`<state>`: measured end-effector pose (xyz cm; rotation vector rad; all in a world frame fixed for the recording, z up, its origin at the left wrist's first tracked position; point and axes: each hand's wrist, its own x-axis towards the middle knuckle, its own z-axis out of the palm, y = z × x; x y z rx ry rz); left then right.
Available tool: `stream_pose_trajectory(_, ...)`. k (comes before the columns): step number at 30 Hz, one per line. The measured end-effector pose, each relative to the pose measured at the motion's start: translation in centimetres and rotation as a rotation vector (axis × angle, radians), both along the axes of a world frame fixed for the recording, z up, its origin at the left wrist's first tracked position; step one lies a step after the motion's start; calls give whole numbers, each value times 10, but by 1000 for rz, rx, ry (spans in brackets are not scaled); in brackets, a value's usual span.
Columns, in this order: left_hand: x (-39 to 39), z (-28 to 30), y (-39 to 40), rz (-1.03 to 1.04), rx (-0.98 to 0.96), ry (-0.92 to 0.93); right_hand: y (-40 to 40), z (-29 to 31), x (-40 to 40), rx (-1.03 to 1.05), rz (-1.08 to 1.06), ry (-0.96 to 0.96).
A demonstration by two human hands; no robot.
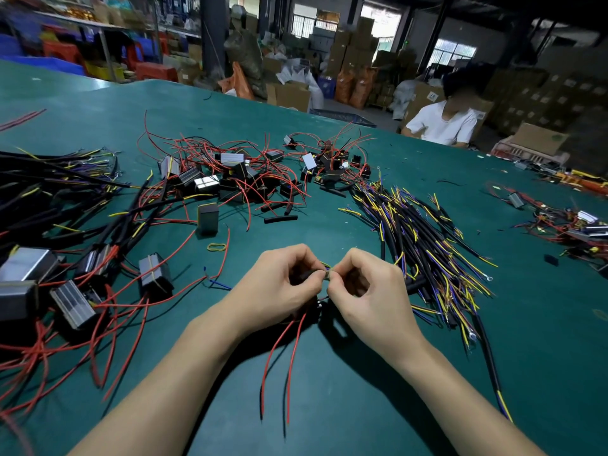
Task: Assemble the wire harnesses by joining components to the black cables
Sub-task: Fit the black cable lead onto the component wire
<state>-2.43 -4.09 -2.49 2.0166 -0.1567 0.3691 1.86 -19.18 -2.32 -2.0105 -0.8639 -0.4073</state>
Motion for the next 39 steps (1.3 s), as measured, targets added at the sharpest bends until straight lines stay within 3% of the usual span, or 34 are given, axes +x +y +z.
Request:
stream_pose_trajectory(5, -1, 1, 1, 32, 14, -18, -6, 4, 3, -47, 53, 13)
stream_pose_trajectory(9, -2, 2, 6, 72, -34, 0, -21, 12, 18, 24, -59, 178)
stream_pose_trajectory(12, -2, 3, 11, 77, -66, 21, -19, 12, 26, -136, -140, 214)
stream_pose_trajectory(16, -1, 3, 13, 63, -133, 60, -1, 11, 28, -291, -70, 324)
stream_pose_trajectory(20, -1, 3, 15, 78, -171, 57, 5, 19, 33, -232, 3, 449)
stream_pose_trajectory(24, -1, 5, 17, 125, -218, 28, 0, 17, 30, -18, 98, 516)
stream_pose_trajectory(33, 1, 4, 14, 119, -261, 31, -4, 16, 25, 178, 245, 555)
stream_pose_trajectory(39, 2, 3, 13, 72, -271, 41, -12, 23, 27, 97, 268, 525)
